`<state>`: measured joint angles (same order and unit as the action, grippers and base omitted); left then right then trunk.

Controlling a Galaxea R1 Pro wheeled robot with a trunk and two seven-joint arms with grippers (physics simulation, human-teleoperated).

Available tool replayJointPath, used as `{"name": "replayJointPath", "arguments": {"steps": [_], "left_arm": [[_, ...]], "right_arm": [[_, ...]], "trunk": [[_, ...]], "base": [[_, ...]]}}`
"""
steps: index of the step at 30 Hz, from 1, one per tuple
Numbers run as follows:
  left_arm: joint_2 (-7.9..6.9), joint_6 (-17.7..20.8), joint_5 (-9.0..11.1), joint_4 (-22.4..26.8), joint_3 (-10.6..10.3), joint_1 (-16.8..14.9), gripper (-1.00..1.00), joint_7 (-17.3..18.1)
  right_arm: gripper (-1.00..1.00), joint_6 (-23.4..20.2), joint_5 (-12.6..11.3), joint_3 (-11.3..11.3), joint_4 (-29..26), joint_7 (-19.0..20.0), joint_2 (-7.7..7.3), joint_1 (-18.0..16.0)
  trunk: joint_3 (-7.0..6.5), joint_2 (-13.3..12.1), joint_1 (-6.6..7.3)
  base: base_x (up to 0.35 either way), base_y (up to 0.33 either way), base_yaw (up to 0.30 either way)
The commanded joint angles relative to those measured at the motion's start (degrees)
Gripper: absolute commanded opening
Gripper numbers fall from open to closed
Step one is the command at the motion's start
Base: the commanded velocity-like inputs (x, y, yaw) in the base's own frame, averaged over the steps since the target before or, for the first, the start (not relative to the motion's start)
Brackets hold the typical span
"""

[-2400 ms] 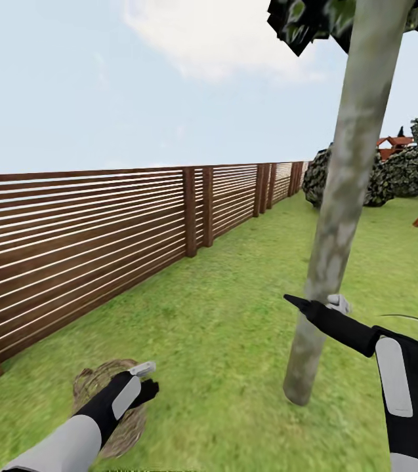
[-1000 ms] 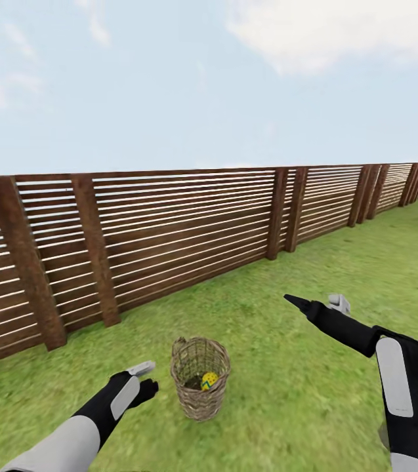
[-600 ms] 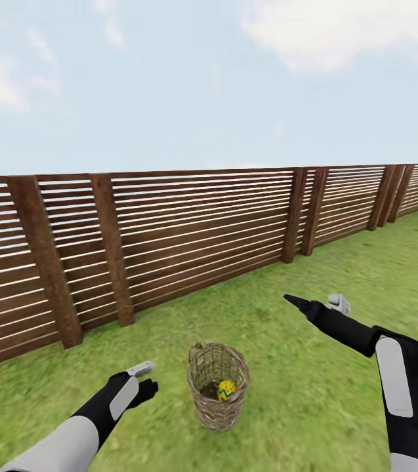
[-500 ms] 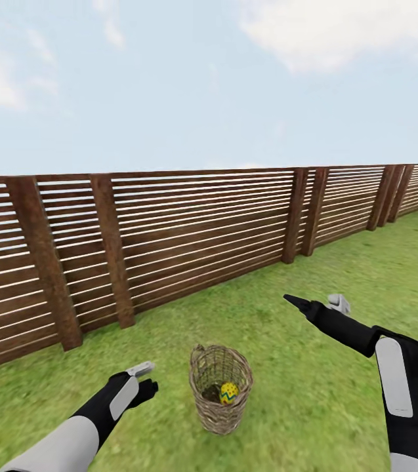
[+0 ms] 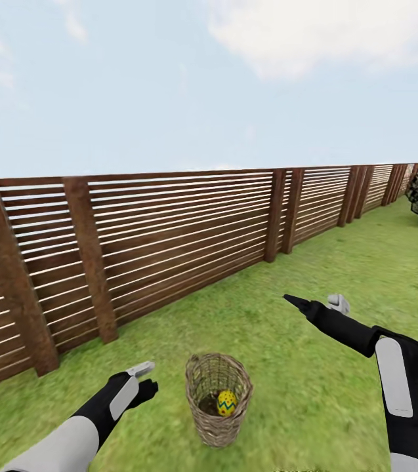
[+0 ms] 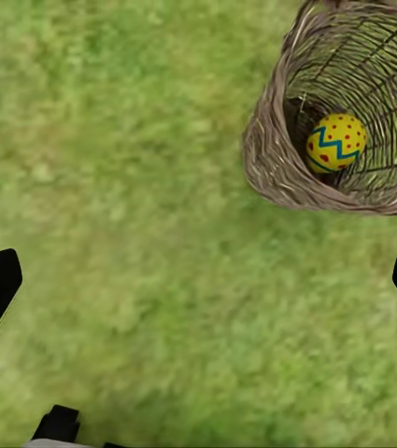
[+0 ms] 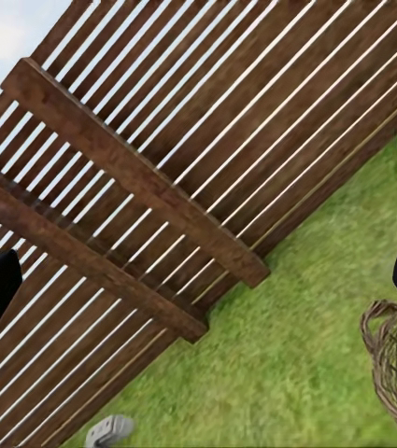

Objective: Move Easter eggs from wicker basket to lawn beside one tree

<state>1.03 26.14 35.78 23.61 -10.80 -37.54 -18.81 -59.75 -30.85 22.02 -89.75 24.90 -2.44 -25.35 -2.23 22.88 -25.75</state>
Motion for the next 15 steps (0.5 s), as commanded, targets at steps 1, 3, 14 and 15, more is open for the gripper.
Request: {"name": "replayJointPath", "arguments": {"steps": [1,3,14,15], "left_arm": [[-0.06,0.1,0.6,0.1,-0.5,0.0,1.00,-0.5],[-0.06,0.1,0.6,0.1,-0.5,0.0,1.00,-0.5],[-0.12,0.1,0.6,0.1,-0.5,0.0,1.00,-0.4],[-0.11,0.1,0.6,0.1,-0.5,0.0,1.00,-0.4]], "right_arm": [[1.00,-0.2,0.5,0.1,0.0,0.6,0.02,-0.1],[1.00,-0.2,0.5,0.1,0.0,0.6,0.02,-0.1],[1.00,-0.2,0.5,0.3,0.0,0.6,-0.02,0.0],[1.00,-0.2,0.5,0.4,0.0,0.6,-0.02,0.0]], "trunk": [[-0.01,0.0,-0.03],[-0.07,0.0,-0.03],[-0.48,0.0,-0.03],[-0.52,0.0,-0.03]], "base": [[0.037,0.313,-0.274],[0.021,0.314,-0.275],[0.005,0.259,-0.275],[0.000,0.191,-0.276]]}}
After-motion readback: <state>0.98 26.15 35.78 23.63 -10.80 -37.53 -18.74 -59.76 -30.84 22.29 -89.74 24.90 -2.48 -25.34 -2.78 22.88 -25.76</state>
